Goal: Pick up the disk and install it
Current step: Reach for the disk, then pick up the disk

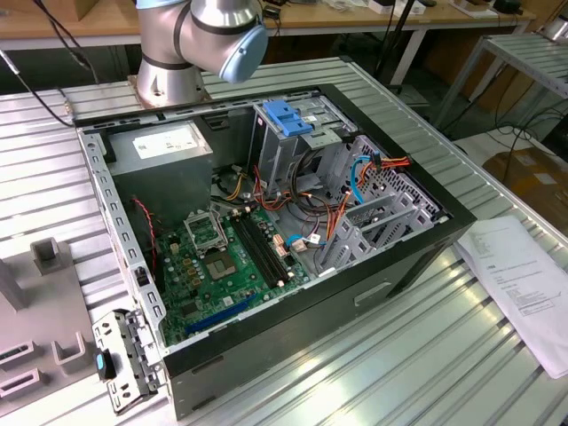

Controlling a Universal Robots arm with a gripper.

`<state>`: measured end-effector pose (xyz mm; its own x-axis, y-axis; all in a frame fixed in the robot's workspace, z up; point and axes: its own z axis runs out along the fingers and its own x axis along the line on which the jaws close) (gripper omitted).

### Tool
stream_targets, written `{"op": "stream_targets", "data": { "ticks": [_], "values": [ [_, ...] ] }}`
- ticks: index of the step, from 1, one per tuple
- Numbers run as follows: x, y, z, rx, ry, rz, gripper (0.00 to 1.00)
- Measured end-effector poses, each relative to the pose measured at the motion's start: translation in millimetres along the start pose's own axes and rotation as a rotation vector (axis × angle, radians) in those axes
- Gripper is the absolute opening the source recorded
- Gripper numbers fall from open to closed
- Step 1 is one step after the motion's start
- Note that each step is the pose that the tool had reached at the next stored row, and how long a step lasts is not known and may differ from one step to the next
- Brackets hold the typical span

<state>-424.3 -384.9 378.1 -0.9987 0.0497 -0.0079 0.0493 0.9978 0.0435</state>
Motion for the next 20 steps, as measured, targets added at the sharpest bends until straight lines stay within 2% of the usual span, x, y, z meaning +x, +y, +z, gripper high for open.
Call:
{"op": "stream_targets", "data": {
  "ticks": [3,5,8,10,20],
  "values": [
    [9.4,0.3,0.2,0.0000,0.0002,-0.002,0.11],
    [21.7,0.7,0.6,0.0000,0.0004,-0.005,0.11],
    [29.7,0.7,1.0,0.0000,0.0008,-0.008,0.11],
    [32.1,0.5,1.1,0.0000,0.0012,-0.010,0.11],
    [32.2,0.6,1.1,0.0000,0.0011,-0.010,0.11]
  ]
}}
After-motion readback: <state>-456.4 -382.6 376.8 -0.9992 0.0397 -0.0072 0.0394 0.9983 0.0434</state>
